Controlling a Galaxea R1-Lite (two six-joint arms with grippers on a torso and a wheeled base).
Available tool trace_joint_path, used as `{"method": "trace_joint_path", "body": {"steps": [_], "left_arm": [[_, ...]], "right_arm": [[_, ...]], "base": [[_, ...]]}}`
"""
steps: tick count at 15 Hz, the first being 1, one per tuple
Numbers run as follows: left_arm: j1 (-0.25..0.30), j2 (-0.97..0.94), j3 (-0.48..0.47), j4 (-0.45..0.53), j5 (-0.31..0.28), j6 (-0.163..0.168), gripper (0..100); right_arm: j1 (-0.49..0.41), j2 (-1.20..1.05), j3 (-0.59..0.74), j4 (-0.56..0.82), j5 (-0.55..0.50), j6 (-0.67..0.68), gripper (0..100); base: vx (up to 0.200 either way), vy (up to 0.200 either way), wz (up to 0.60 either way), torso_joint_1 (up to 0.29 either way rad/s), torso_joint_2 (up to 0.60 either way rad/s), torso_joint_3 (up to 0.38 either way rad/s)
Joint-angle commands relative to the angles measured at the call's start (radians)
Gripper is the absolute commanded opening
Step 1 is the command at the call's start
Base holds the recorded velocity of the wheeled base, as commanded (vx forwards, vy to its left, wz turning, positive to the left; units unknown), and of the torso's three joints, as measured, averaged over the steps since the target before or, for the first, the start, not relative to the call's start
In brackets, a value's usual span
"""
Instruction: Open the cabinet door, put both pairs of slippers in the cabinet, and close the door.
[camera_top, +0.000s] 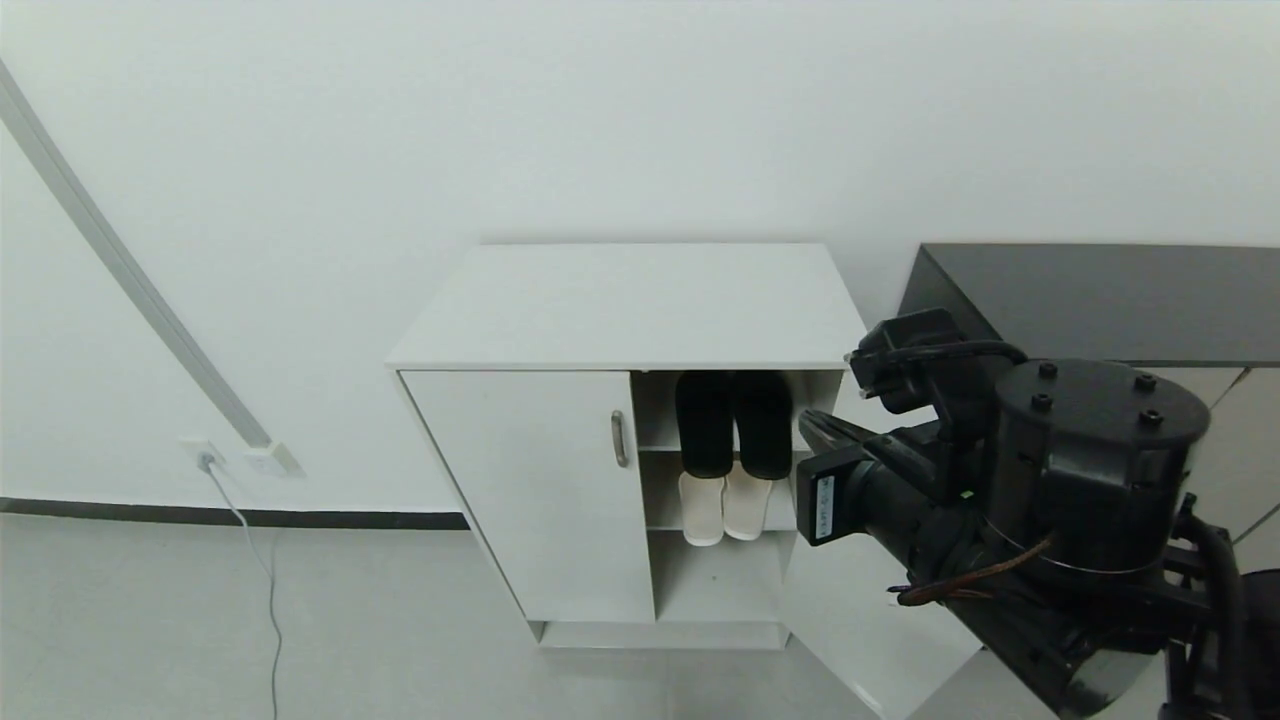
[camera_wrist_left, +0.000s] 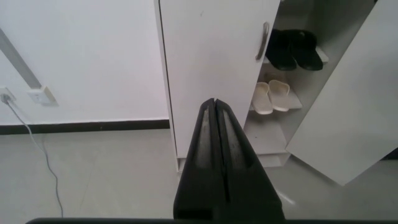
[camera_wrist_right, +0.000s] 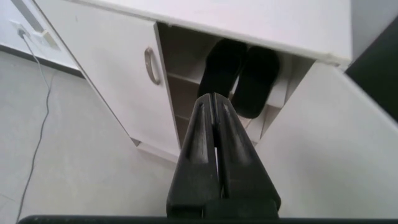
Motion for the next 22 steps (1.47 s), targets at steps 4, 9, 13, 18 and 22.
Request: {"method": "trace_joint_path", "body": {"steps": [4,9,13,18,22], "left_arm": [[0.000,0.001,0.000,0.000,0.000,0.000,0],[-0.001,0.001,0.000,0.001,0.000,0.000,0],[-0.001,0.000,0.000,0.000,0.000,0.000,0],[-0.001,0.001,0.000,0.000,0.000,0.000,0],[-0.001,0.001,0.000,0.001,0.000,0.000,0]], "right_arm": [[-0.006,0.006,0.003,0.004,-0.002,-0.012,0],[-0.018,0.009,0.029,-0.002,0.000,-0.039,0],[-0.018,0.009,0.029,-0.002,0.001,-0.041,0],[-0.017,0.003,0.038,-0.002,0.009,-0.041,0],[-0.017,0.001,0.038,-0.002,0.011,-0.041,0]], "base": [[0.000,0.000,0.00,0.201,-0.43,-0.243],[0.000,0.000,0.00,0.101,-0.22,-0.115],[0.000,0.000,0.00,0.000,0.00,0.000],[0.000,0.000,-0.12,0.000,0.00,0.000],[0.000,0.000,-0.60,0.006,0.00,0.001]]}}
